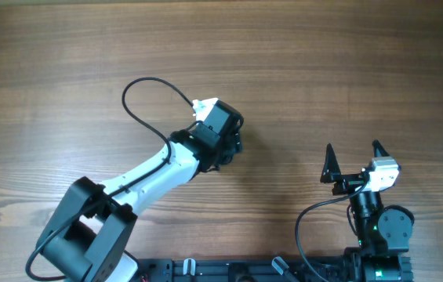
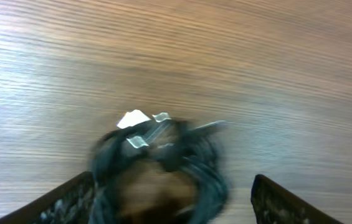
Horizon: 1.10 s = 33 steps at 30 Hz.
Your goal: Untangle cables
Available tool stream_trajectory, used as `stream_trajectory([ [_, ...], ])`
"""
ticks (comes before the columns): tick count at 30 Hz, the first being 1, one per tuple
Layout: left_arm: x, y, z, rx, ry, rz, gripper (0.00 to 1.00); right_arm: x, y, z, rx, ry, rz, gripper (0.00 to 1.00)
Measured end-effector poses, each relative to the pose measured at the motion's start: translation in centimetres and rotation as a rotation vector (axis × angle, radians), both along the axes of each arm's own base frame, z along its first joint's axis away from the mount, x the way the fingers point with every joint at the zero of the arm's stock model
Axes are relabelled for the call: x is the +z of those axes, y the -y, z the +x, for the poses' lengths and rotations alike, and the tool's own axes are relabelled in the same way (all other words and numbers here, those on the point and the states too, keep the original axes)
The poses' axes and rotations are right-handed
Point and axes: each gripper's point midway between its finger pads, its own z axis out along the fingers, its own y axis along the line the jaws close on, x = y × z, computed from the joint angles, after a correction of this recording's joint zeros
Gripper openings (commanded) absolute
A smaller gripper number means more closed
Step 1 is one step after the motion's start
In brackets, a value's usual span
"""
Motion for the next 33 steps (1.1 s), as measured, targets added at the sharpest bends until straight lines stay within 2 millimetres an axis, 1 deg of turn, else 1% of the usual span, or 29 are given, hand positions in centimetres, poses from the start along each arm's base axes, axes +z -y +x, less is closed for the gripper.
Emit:
stream_trajectory([
  [1,-0.4,-1.4,-0.2,0.015,-0.024,0.045,0.79,0.0,0.0,0.0,0.0,0.0,0.0,1.0],
  [3,-0.6,-3.5,-0.6,0.046,-0.061,0.092,0.81,0.0,0.0,0.0,0.0,0.0,0.0,1.0],
  [5,0.2,-5.3,-0.6,0.083,-0.07,0.102,0.84,0.0,0.0,0.0,0.0,0.0,0.0,1.0],
  [6,0.9,-5.7,-0.4,0.095,-0.058,0.089,0.84,0.0,0.0,0.0,0.0,0.0,0.0,1.0],
  [7,1.8,-5.8,0.2,0.099,-0.034,0.055,0.84,0.0,0.0,0.0,0.0,0.0,0.0,1.0],
  [8,2.8,-5.1,1.0,0.047,0.005,0.014,0.82,0.0,0.0,0.0,0.0,0.0,0.0,1.0],
  [9,3.3,-4.6,1.3,-0.007,0.028,0.006,0.74,0.0,0.0,0.0,0.0,0.0,0.0,1.0],
  [11,3.9,-3.5,2.0,-0.195,0.092,0.044,0.72,0.0,-0.1,0.0,0.008,-0.001,0.015,1.0],
  [12,4.1,-3.4,2.2,-0.266,0.116,0.076,0.73,0.0,-0.3,0.0,0.017,-0.006,0.072,1.0],
  [13,4.2,-3.4,2.5,-0.347,0.144,0.119,0.73,0.0,-0.5,0.0,0.029,-0.019,0.21,1.0],
  [14,4.3,-3.7,2.7,-0.485,0.179,0.205,0.73,0.0,-0.8,-0.1,0.044,-0.038,0.377,1.0],
  [16,4.2,-3.9,2.7,-0.606,0.202,0.278,0.73,0.0,-1.4,-0.1,0.071,-0.089,0.734,1.0],
  [18,3.8,-3.9,2.5,-0.676,0.201,0.319,0.72,-0.1,-1.7,-0.1,0.075,-0.13,0.969,1.0],
  [19,3.0,-3.9,2.4,-0.714,0.183,0.333,0.72,-0.2,-1.8,-0.1,0.074,-0.159,1.159,0.99],
  [20,1.6,-3.8,2.0,-0.751,0.146,0.338,0.65,-0.2,-1.8,-0.1,0.074,-0.164,1.188,1.0],
  [21,0.5,-3.3,1.7,-0.784,0.121,0.316,0.34,-0.3,-2.2,-0.2,0.096,-0.178,1.156,1.0],
  [22,-2.0,-2.6,0.6,-0.84,0.052,0.263,0.2,-0.4,-2.8,-0.3,0.127,-0.196,1.108,1.0],
  [24,-3.4,-2.3,0.2,-0.831,0.013,0.231,0.04,-1.0,-3.4,-0.2,0.143,-0.235,1.072,1.0],
  [25,-4.3,-2.1,0.1,-0.806,-0.016,0.205,0.04,-1.8,-3.7,-0.2,0.146,-0.272,1.048,1.0],
  [28,-4.1,-1.8,0.3,-0.684,-0.043,0.141,0.04,-3.2,-4.8,-0.3,0.188,-0.343,0.947,1.0],
  [30,-4.1,-1.7,0.3,-0.581,-0.073,0.087,0.04,-4.8,-5.2,-0.6,0.18,-0.421,0.878,0.99],
  [32,-4.1,-1.5,0.1,-0.433,-0.117,0.015,0.04,-6.4,-5.2,-1.2,0.142,-0.549,0.78,0.99],
  [33,-4.1,-1.4,0.1,-0.295,-0.157,-0.048,0.04,-5.8,-5.1,-1.1,0.132,-0.579,0.741,1.0],
])
